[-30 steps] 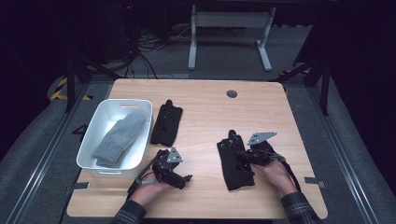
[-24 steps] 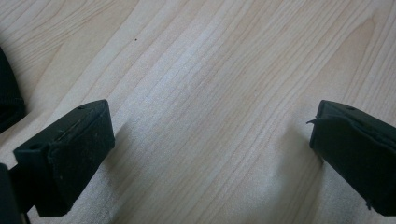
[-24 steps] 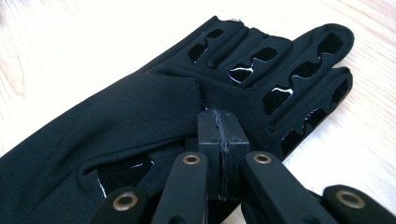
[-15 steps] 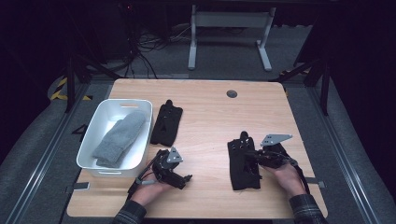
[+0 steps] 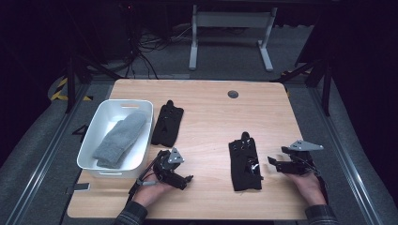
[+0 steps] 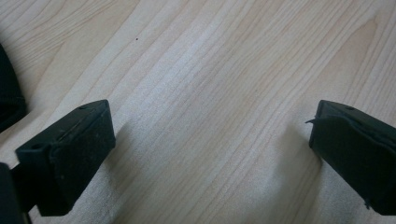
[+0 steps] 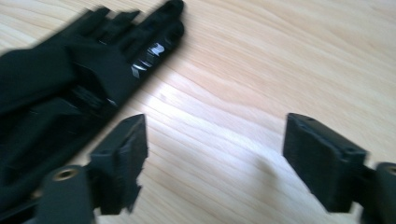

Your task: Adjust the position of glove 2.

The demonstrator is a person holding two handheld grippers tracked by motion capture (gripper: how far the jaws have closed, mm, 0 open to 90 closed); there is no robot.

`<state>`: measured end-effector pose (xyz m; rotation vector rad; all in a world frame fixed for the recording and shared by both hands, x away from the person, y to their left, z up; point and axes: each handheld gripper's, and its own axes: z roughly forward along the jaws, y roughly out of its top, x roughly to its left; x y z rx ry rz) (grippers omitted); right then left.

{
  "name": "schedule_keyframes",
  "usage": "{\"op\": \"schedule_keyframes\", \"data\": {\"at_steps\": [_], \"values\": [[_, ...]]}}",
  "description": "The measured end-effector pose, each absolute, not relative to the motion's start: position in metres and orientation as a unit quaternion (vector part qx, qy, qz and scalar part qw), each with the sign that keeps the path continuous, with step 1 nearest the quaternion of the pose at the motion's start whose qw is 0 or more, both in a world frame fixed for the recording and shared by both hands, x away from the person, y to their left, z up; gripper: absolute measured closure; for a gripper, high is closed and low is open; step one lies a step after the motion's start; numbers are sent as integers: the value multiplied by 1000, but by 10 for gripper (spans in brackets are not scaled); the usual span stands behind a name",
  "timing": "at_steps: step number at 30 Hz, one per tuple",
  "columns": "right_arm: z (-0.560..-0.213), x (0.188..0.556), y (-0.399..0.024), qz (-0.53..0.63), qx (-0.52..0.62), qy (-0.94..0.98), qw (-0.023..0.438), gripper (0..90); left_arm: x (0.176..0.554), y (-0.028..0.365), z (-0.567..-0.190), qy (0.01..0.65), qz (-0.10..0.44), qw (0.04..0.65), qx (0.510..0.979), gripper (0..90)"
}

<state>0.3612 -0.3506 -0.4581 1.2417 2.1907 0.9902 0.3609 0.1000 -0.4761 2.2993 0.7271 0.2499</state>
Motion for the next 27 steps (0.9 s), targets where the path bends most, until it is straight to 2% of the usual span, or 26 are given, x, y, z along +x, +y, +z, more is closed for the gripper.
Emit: {"op": "schedule_keyframes", "data": {"at_steps": [3, 8, 13, 18, 27], "values": [[-465, 363, -355, 348, 462, 787, 213, 167, 360, 101, -472, 286, 100, 349, 887, 134], [-468, 365, -355, 343, 465, 787, 217, 159, 359, 102, -467, 297, 106, 340, 886, 296], [-468, 365, -354, 340, 464, 788, 219, 154, 363, 98, -453, 319, 114, 347, 874, 566], [-468, 365, -354, 340, 464, 788, 218, 153, 375, 93, -437, 359, 131, 356, 852, 889], [-468, 365, -354, 340, 464, 788, 218, 152, 409, 84, -427, 425, 155, 355, 818, 899]]}}
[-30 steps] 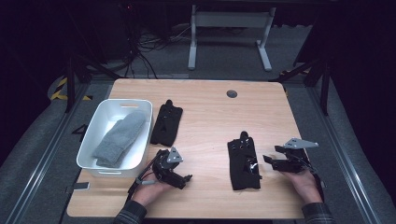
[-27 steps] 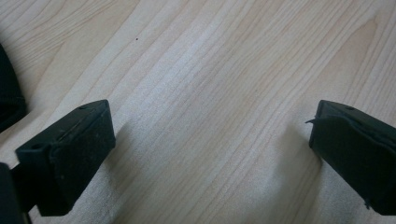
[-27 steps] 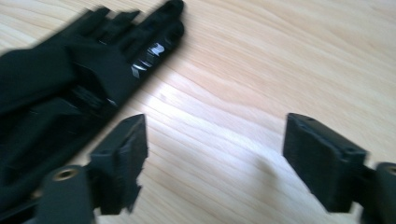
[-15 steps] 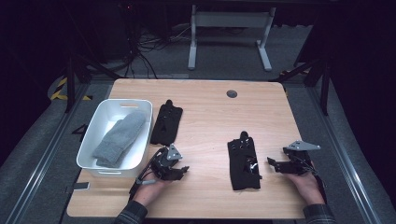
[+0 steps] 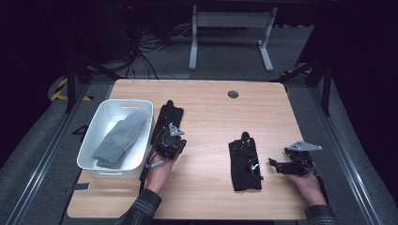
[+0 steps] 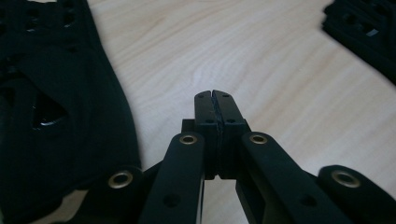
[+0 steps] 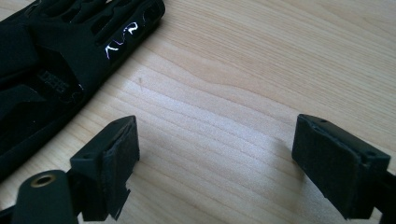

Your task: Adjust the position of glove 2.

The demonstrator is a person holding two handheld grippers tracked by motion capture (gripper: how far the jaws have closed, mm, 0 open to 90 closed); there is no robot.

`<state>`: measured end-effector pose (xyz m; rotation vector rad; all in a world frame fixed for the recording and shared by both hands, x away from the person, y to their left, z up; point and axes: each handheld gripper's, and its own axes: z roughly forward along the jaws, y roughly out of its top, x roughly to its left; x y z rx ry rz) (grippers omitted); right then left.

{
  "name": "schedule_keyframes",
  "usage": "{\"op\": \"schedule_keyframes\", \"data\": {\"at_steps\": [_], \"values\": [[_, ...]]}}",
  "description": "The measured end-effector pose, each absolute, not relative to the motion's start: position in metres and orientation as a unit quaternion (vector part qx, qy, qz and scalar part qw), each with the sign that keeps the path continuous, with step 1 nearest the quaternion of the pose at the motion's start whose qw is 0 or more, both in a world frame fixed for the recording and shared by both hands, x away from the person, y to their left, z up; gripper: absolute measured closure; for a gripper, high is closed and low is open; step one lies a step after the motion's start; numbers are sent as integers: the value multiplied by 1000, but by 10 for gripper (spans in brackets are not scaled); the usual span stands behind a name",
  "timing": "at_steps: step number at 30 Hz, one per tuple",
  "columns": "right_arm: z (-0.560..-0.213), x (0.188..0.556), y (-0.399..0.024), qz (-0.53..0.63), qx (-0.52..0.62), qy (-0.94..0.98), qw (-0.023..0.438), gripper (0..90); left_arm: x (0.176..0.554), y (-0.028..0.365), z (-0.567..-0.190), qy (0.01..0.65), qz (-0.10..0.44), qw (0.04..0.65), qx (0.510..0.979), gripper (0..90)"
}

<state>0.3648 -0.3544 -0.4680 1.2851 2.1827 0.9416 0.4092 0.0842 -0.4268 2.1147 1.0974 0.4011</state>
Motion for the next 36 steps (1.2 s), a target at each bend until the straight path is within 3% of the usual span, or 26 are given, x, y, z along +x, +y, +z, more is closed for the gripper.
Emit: {"op": "schedule_keyframes", "data": {"at_steps": [23, 36], "values": [[-468, 365, -355, 342, 463, 789, 216, 152, 497, 91, -443, 520, 206, 292, 776, 900], [-468, 365, -354, 341, 463, 789, 216, 152, 492, 80, -456, 499, 171, 292, 798, 900]]}}
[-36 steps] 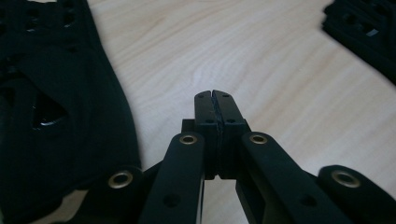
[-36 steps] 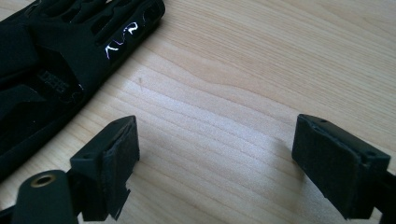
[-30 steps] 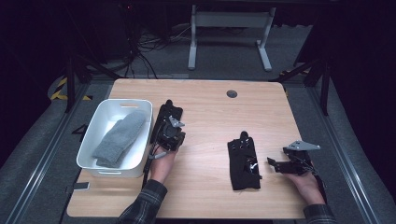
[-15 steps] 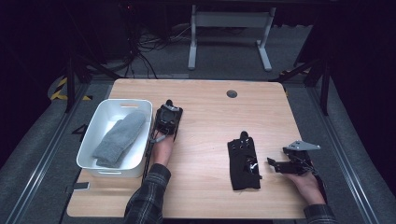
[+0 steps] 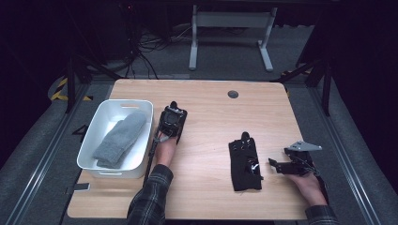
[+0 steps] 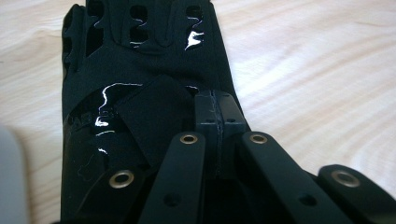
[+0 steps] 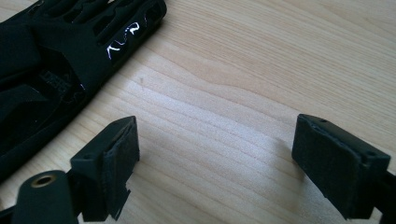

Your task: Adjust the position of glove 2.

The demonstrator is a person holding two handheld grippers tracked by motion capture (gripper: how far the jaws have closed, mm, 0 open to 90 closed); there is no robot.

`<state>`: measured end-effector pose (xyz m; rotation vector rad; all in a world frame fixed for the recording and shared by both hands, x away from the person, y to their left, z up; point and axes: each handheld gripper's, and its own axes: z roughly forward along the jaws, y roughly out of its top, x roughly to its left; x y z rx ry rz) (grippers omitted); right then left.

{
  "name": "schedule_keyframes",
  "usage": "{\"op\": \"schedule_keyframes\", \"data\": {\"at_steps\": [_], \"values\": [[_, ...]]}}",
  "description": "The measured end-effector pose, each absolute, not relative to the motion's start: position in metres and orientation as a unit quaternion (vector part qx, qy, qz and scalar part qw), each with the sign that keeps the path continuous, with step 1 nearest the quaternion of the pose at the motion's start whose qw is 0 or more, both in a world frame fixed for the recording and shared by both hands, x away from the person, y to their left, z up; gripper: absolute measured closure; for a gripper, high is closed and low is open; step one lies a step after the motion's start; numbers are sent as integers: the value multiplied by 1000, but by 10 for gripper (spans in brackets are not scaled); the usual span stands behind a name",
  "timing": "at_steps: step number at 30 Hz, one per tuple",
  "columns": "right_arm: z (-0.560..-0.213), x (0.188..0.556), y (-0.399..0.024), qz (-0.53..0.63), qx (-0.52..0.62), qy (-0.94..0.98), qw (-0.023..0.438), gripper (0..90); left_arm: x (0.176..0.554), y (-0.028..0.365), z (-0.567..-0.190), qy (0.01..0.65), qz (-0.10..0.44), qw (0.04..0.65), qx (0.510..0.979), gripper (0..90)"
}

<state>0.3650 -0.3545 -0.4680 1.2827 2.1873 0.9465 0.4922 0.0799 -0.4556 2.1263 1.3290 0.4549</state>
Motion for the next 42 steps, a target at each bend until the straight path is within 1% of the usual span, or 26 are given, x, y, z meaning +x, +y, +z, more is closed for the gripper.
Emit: {"op": "schedule_keyframes", "data": {"at_steps": [7, 19, 31, 38, 42], "values": [[-468, 365, -354, 342, 463, 789, 216, 153, 473, 65, -457, 470, 145, 317, 811, 900], [-468, 365, -354, 341, 463, 789, 217, 153, 442, 28, -457, 408, 115, 330, 844, 900], [-468, 365, -354, 341, 463, 789, 217, 153, 406, -2, -459, 359, 75, 356, 860, 900], [-468, 365, -354, 341, 463, 789, 217, 153, 393, -11, -458, 345, 55, 365, 863, 900], [-468, 365, -354, 341, 463, 789, 216, 153, 391, -6, -445, 338, 58, 377, 860, 900]]}}
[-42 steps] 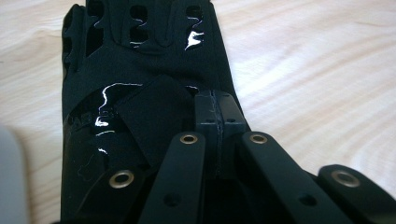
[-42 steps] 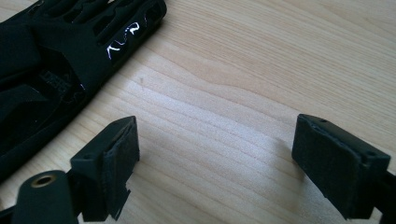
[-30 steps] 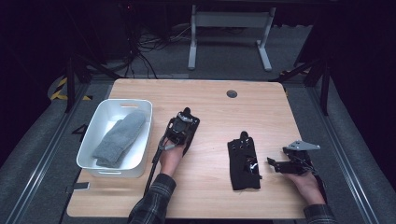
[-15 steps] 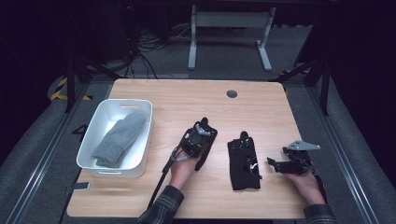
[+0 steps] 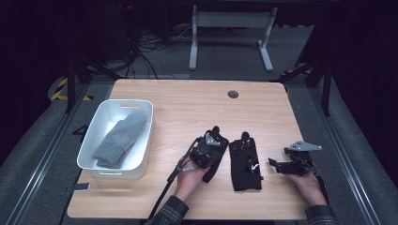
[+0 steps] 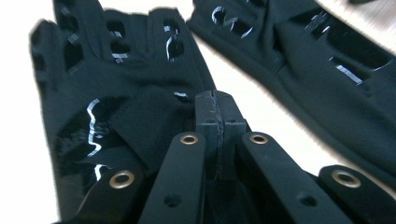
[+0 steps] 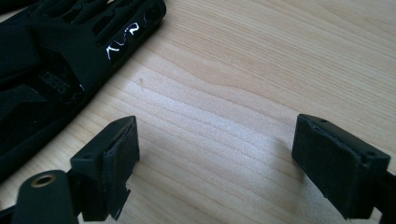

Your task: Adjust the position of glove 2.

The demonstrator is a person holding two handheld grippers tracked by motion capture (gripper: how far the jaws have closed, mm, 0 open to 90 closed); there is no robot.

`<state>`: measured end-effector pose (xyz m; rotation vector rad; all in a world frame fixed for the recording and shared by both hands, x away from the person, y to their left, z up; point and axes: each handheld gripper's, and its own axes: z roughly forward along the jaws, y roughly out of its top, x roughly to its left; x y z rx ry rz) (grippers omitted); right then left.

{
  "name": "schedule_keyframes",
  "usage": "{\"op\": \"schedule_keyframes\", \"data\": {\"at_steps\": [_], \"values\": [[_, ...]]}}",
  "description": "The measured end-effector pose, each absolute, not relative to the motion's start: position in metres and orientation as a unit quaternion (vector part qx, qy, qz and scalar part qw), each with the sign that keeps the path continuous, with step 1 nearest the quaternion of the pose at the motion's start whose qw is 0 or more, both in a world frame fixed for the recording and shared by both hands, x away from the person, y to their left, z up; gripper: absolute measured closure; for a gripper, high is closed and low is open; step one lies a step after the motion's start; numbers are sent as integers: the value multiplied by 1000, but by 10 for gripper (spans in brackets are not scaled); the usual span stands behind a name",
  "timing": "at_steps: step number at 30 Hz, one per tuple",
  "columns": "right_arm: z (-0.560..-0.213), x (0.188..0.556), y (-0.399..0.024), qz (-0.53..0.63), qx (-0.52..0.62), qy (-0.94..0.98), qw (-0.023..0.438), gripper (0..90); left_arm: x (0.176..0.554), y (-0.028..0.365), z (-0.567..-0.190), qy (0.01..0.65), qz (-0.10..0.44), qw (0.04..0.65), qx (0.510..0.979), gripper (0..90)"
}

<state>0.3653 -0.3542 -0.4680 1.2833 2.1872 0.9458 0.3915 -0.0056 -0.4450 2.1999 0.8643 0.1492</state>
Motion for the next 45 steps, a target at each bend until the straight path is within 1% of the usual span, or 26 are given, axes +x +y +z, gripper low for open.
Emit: {"op": "schedule_keyframes", "data": {"at_steps": [5, 9, 13, 17, 20, 26, 35, 39, 43, 45], "values": [[-468, 365, -354, 341, 463, 789, 216, 153, 399, 13, -431, 338, 85, 371, 861, 900], [-468, 365, -354, 341, 463, 789, 216, 153, 409, 29, -438, 351, 89, 351, 863, 900], [-468, 365, -354, 341, 463, 789, 216, 153, 416, 35, -446, 358, 80, 338, 867, 900], [-468, 365, -354, 341, 463, 789, 216, 153, 417, 35, -453, 349, 67, 326, 876, 900], [-468, 365, -354, 343, 463, 789, 215, 153, 412, 33, -452, 343, 63, 323, 880, 900], [-468, 366, -354, 342, 463, 789, 215, 153, 398, 29, -451, 308, 59, 311, 897, 900], [-468, 366, -354, 342, 461, 790, 216, 153, 384, 21, -453, 294, 36, 328, 897, 900], [-468, 366, -354, 342, 461, 790, 216, 153, 384, 23, -450, 294, 40, 337, 894, 897], [-468, 366, -354, 342, 461, 790, 216, 153, 388, 31, -444, 305, 51, 345, 886, 841], [-468, 366, -354, 342, 461, 790, 216, 153, 391, 34, -443, 313, 57, 350, 881, 786]]}}
